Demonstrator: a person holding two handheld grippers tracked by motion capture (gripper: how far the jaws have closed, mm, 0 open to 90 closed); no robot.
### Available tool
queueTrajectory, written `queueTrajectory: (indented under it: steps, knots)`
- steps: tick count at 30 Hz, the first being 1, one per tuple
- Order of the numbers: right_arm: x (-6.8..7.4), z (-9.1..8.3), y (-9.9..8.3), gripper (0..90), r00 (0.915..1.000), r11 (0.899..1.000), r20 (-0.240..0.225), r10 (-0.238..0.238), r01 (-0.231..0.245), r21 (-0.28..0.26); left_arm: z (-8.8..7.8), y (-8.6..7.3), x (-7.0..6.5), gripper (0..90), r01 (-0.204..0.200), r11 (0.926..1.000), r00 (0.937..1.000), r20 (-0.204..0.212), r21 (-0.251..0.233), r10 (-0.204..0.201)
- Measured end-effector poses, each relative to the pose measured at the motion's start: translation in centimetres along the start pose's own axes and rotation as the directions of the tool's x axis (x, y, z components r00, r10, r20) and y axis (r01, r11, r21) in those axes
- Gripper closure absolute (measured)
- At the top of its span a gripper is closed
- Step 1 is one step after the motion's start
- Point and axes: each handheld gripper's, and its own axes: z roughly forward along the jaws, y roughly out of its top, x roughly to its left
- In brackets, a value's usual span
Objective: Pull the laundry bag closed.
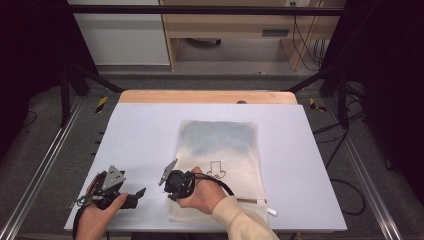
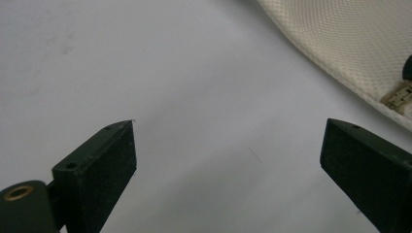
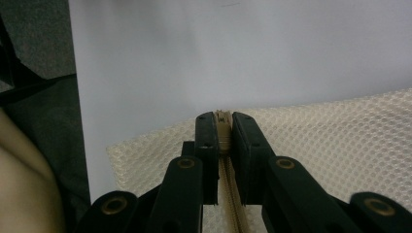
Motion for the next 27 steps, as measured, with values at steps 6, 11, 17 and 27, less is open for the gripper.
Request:
queueTrajectory:
  steps: [6, 11, 17, 27]
  knots:
    - [-0.4, -0.9, -0.1, 82.2, 0.9995, 0.999, -0.029, 0.011, -0.012, -0.034, -0.4, 0.4, -0.8, 5.6, 0.029, 0.9993, 0.9991, 0.032, -0.025, -0.028]
    - [-0.4, -1.3, 0.0, 82.2, 0.9995, 0.999, -0.031, 0.01, -0.012, -0.041, -0.3, 0.9, -1.6, 6.5, 0.041, 0.9979, 0.9957, 0.085, -0.051, -0.036]
    - [-0.5, -2.0, 0.2, 82.1, 0.9998, 0.999, -0.02, 0.005, -0.006, -0.052, 0.3, 1.8, -2.5, 12.4, 0.059, 0.9937, 0.9846, 0.17, -0.095, -0.042]
    - [-0.5, -2.3, 0.4, 82.1, 0.9999, 0.999, -0.014, -0.006, 0.005, -0.051, 1.4, 2.9, -3.4, 14.3, 0.089, 0.9847, 0.9676, 0.248, -0.15, -0.049]
